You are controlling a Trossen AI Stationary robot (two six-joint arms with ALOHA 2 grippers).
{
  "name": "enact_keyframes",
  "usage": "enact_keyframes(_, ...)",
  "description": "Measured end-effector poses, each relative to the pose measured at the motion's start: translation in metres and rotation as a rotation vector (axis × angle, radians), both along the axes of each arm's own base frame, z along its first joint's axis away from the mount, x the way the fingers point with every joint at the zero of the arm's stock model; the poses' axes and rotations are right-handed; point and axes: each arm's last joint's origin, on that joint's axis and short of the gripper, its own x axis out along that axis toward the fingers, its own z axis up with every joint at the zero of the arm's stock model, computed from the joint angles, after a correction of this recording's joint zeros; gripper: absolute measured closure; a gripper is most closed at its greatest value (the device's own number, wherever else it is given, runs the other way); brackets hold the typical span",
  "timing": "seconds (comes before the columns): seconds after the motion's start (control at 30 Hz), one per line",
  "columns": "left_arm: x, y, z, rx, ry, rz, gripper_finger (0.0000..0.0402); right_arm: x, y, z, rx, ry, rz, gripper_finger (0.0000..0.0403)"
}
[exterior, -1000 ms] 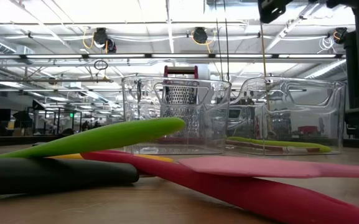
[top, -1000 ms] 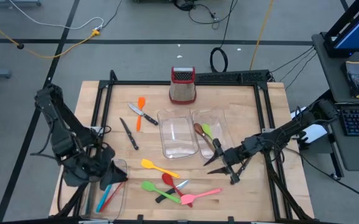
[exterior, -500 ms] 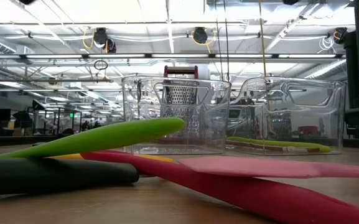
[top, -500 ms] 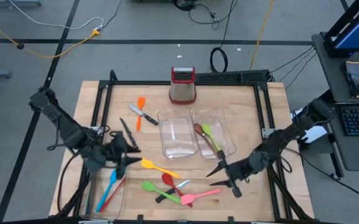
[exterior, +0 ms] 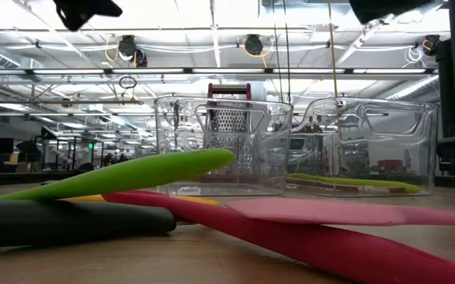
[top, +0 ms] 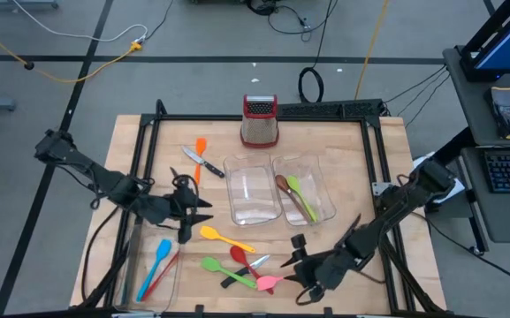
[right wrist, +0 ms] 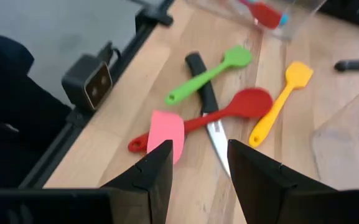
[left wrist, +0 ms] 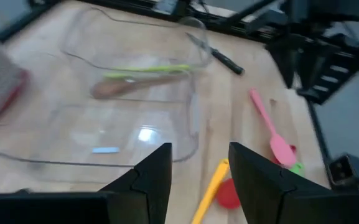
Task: Pick & Place Kitchen Items
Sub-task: Put the pink spatula into the left transparent bin
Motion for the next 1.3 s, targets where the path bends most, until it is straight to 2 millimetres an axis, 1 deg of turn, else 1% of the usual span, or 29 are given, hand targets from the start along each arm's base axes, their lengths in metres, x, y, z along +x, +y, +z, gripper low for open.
enact_keyframes(0.13,0.0,0.006,-0.026,-0.008,-0.019,-0.052,0.024,0.002,0.004,-0.006,0.012,0.052,-0.016,0.0259)
enact_keyframes(0.3,-0.008,0.02,-0.04,-0.004,-0.119,-0.11,0.0241,0.002,0.004,-0.006,0.104,0.094,-0.047,0.0259)
enact_keyframes(0.4,-0.016,0.03,-0.042,-0.021,-0.174,-0.151,0.0241,0.001,0.004,-0.007,0.13,0.114,-0.076,0.0259)
enact_keyframes(0.5,-0.024,0.039,-0.043,-0.033,-0.199,-0.136,0.0241,0.0,0.003,-0.009,0.131,0.132,-0.091,0.0258)
enact_keyframes(0.63,-0.031,0.044,-0.038,-0.046,-0.232,-0.152,0.0241,0.001,0.004,-0.012,0.125,0.134,-0.088,0.0243)
enact_keyframes(0.7,-0.032,0.045,-0.037,-0.046,-0.244,-0.159,0.0241,0.003,0.005,-0.019,0.109,0.15,-0.086,0.0231)
enact_keyframes(0.9,-0.034,0.047,-0.036,-0.051,-0.248,-0.162,0.0241,0.006,0.011,-0.048,0.081,0.259,-0.023,0.0193)
enact_keyframes(0.97,-0.034,0.047,-0.036,-0.054,-0.248,-0.166,0.0241,0.007,0.011,-0.053,0.081,0.278,-0.01,0.0184)
enact_keyframes(1.17,-0.034,0.047,-0.036,-0.08,-0.246,-0.161,0.0241,0.014,0.014,-0.052,0.141,0.23,0.007,0.0168)
enact_keyframes(1.3,-0.034,0.046,-0.036,-0.081,-0.246,-0.162,0.0241,0.014,0.012,-0.053,0.143,0.242,-0.009,0.0167)
